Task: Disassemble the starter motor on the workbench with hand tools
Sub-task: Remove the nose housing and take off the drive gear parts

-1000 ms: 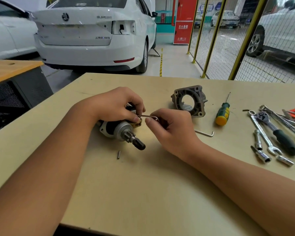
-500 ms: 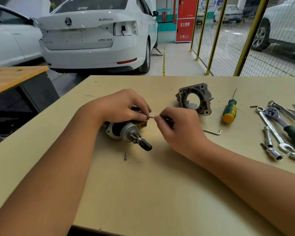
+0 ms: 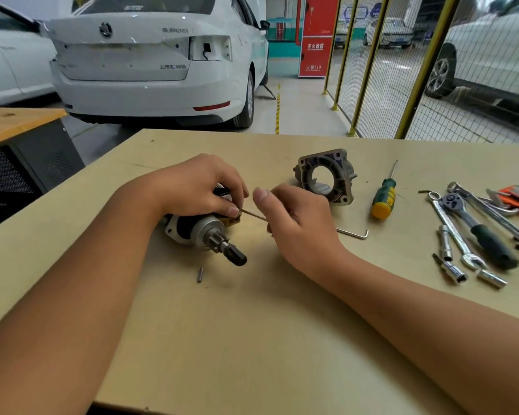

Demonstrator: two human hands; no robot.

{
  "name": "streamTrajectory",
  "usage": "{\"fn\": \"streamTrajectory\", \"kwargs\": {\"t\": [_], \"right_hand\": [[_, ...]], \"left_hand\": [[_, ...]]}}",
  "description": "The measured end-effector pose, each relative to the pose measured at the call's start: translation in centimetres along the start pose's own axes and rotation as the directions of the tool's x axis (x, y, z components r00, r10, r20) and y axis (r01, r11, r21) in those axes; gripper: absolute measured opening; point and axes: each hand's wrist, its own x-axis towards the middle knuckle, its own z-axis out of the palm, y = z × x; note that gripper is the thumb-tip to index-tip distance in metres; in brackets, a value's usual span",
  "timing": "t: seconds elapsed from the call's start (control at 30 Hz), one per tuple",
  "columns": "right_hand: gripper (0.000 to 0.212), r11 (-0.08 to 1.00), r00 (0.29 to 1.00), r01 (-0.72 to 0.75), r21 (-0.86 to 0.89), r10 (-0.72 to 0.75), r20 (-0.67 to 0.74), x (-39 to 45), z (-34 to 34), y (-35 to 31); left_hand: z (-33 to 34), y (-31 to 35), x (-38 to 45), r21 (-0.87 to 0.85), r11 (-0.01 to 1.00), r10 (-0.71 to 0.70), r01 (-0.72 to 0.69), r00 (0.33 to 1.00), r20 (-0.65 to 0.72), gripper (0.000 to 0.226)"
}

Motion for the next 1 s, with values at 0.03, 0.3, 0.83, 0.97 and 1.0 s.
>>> {"fn": "streamTrajectory", "kwargs": {"t": [0.03,0.3,0.83,0.97,1.0], "right_hand": [[0.061,0.997,0.998,-0.054,0.053,0.053,0.019,0.1,0.0,-0.1],[0.053,0.890,0.945,-0.303,0.341,0.233,0.231,0.3,0.1,-0.4],[0.027,0.725,0.830,-0.488,0.486,0.215,0.514,0.8,-0.8,0.2],[0.032,0.775,0.855,-0.456,0.437,0.246,0.457,0.7,-0.4,-0.1],[0.033,0.794,0.859,-0.448,0.411,0.256,0.444,0.6,-0.3,-0.1]], "left_hand": [[0.0,0.0,0.0,-0.002,1.000,0.000,0.000,1.000,0.000,0.013],[0.0,-0.2,0.1,-0.022,1.000,-0.008,0.008,1.000,-0.007,0.016],[-0.1,0.0,-0.1,-0.022,1.000,-0.018,0.018,1.000,-0.008,0.016],[-0.1,-0.1,0.0,-0.011,1.000,-0.015,0.015,1.000,-0.015,0.015],[-0.1,-0.2,0.0,-0.013,1.000,-0.017,0.016,1.000,-0.011,0.015]]}}
